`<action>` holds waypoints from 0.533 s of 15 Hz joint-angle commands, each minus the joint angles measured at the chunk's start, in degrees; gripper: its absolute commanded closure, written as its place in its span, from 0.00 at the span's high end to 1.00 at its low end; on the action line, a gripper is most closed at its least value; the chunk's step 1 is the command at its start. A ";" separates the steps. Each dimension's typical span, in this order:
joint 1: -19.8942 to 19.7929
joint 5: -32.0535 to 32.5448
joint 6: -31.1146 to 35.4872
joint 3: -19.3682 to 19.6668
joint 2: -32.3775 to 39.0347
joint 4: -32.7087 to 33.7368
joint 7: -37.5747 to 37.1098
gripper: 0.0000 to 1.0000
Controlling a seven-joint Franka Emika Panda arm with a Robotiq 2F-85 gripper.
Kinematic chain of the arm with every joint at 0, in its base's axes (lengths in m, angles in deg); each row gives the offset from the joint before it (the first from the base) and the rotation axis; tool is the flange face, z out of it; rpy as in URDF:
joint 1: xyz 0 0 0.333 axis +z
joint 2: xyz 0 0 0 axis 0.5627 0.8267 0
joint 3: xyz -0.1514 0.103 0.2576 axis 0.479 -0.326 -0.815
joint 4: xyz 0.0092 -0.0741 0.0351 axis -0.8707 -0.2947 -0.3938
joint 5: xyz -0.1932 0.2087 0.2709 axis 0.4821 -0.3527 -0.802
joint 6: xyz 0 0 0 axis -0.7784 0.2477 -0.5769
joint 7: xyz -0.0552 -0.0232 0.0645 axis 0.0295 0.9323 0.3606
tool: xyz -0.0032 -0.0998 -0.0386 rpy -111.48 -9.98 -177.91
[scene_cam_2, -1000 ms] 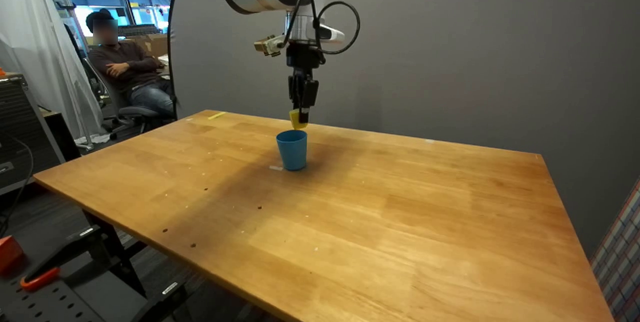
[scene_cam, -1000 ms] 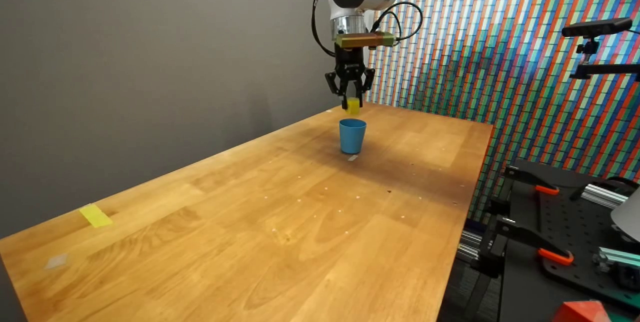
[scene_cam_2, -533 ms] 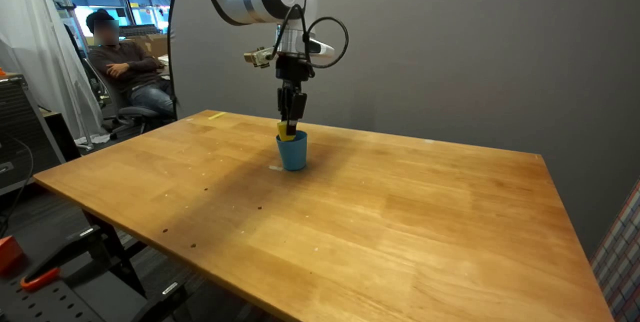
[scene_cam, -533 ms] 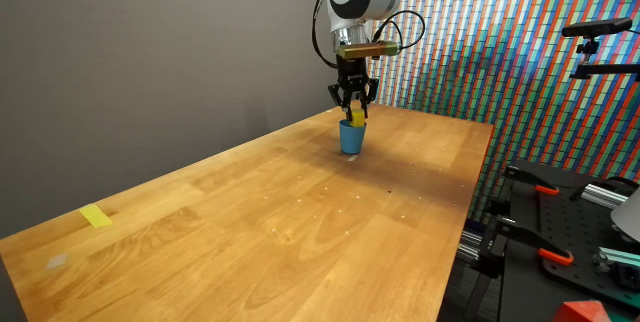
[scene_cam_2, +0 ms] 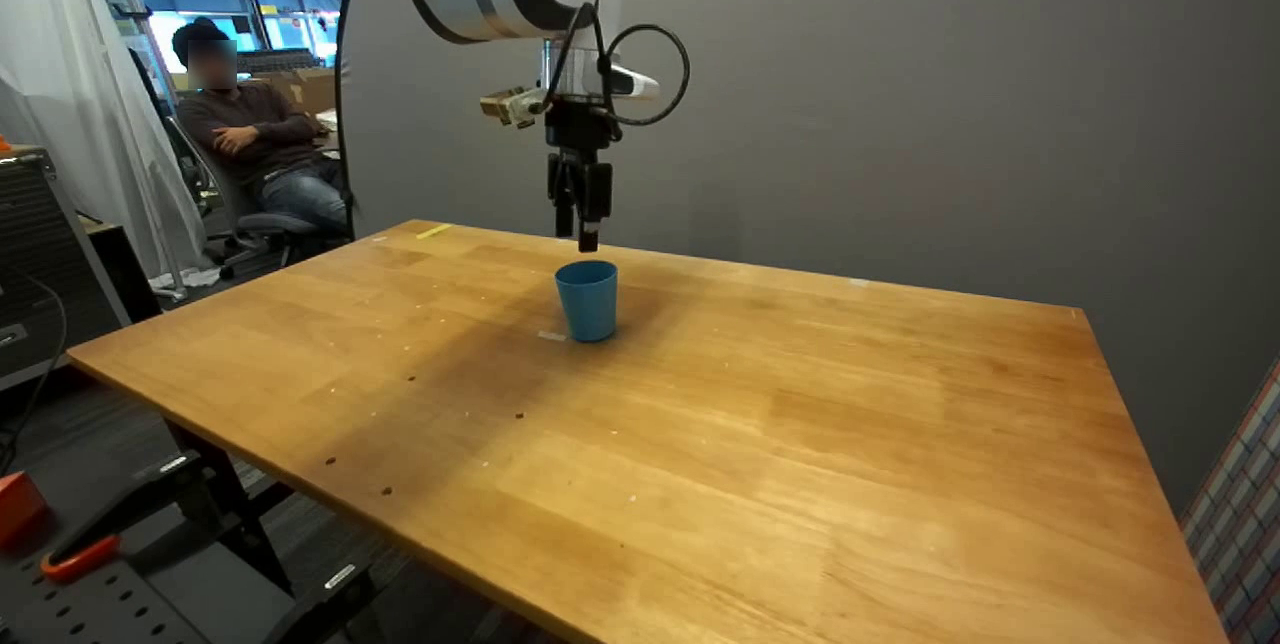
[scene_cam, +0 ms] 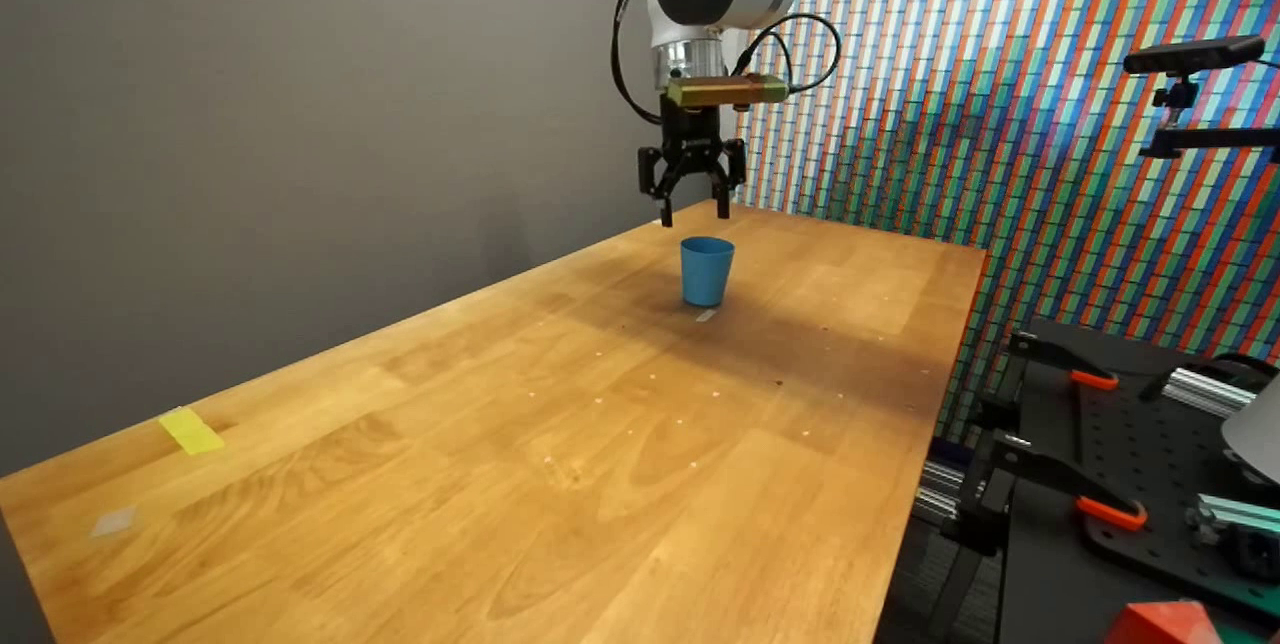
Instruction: Pick the yellow cube and put it in the cup
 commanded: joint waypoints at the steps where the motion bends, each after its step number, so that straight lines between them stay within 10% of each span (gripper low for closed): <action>1: -1.54 -0.56 0.69 -1.41 -6.35 -1.93 7.95 1.00; 8: -5.44 -2.40 -13.69 -3.87 -15.55 3.60 31.28 1.00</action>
